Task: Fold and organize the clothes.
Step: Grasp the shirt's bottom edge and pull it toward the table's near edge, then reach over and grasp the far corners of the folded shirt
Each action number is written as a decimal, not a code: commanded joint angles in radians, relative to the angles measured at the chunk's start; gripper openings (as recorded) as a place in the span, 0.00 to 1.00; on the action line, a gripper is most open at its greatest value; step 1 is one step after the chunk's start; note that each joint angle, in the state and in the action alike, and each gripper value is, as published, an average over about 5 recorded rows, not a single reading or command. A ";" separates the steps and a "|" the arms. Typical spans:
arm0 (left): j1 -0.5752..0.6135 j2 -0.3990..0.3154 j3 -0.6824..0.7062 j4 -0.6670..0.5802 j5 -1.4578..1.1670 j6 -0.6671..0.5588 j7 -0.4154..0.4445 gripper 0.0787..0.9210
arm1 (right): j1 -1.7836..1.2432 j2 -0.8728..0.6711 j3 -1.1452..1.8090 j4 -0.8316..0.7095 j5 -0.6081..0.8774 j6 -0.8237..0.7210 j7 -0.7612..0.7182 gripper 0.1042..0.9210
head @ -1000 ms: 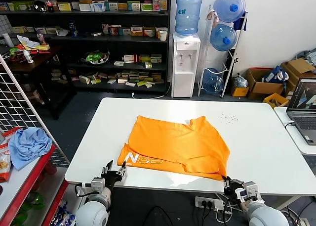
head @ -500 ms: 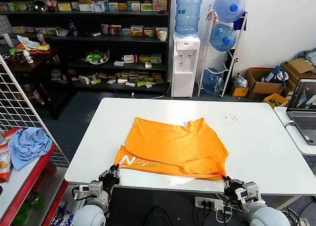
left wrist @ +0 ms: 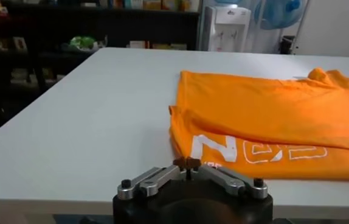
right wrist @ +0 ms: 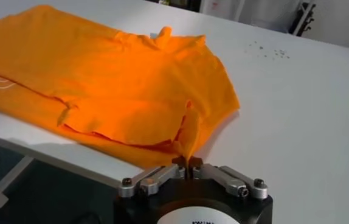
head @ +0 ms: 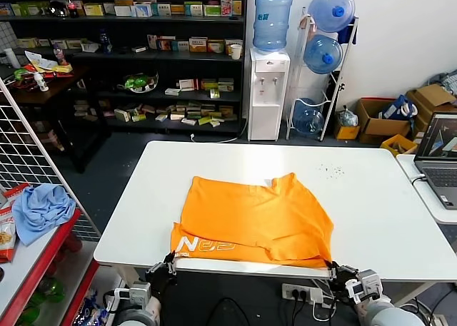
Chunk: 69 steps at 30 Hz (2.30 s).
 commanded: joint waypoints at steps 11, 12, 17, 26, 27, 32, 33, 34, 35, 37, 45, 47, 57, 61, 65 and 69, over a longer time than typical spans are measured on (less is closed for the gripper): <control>0.025 0.063 -0.003 -0.116 0.054 -0.002 0.012 0.45 | 0.022 -0.033 0.104 0.060 0.107 -0.005 0.035 0.59; 0.005 0.071 -0.003 -0.113 0.054 -0.004 0.016 0.48 | 0.048 -0.035 0.103 0.046 0.112 0.012 0.035 0.64; -0.150 0.102 0.020 -0.039 0.026 -0.036 0.044 0.66 | 0.234 -0.038 0.058 -0.095 0.159 0.082 0.021 0.80; -0.525 0.105 0.132 0.280 -0.063 -0.065 0.078 0.88 | 0.576 0.011 -0.081 -0.386 0.170 0.058 -0.058 0.88; -0.561 0.099 0.145 0.314 -0.071 -0.063 0.079 0.88 | 0.606 0.021 -0.097 -0.416 0.166 0.054 -0.068 0.88; -0.701 0.065 0.209 0.457 -0.099 -0.046 0.091 0.88 | 0.724 0.066 -0.157 -0.552 0.135 0.057 -0.117 0.88; -0.721 0.059 0.221 0.481 -0.106 -0.039 0.094 0.88 | 0.747 0.075 -0.167 -0.579 0.129 0.063 -0.124 0.88; -0.743 0.051 0.233 0.511 -0.114 -0.031 0.098 0.88 | 0.768 0.083 -0.175 -0.603 0.123 0.070 -0.130 0.88; -0.766 0.043 0.243 0.540 -0.123 -0.021 0.102 0.88 | 0.790 0.094 -0.184 -0.633 0.115 0.079 -0.136 0.88; -0.806 0.027 0.261 0.603 -0.134 -0.003 0.112 0.88 | 0.831 0.116 -0.199 -0.693 0.097 0.097 -0.147 0.88; -0.899 -0.050 0.269 0.782 -0.116 0.007 0.137 0.88 | 0.932 0.195 -0.233 -0.853 0.076 0.106 -0.170 0.88; -0.917 -0.068 0.268 0.812 -0.116 0.006 0.139 0.88 | 0.945 0.211 -0.237 -0.880 0.071 0.106 -0.171 0.88; -0.979 -0.123 0.276 0.918 -0.121 0.010 0.161 0.88 | 0.959 0.248 -0.259 -0.933 0.045 0.113 -0.184 0.88; -0.987 -0.130 0.276 0.940 -0.118 0.025 0.171 0.88 | 0.964 0.261 -0.277 -0.958 0.030 0.121 -0.197 0.88; -0.987 -0.131 0.278 0.944 -0.112 0.037 0.177 0.88 | 0.969 0.275 -0.285 -0.974 0.028 0.125 -0.199 0.80; -0.980 -0.129 0.277 0.946 -0.106 0.051 0.182 0.88 | 0.970 0.284 -0.293 -0.972 0.028 0.118 -0.195 0.66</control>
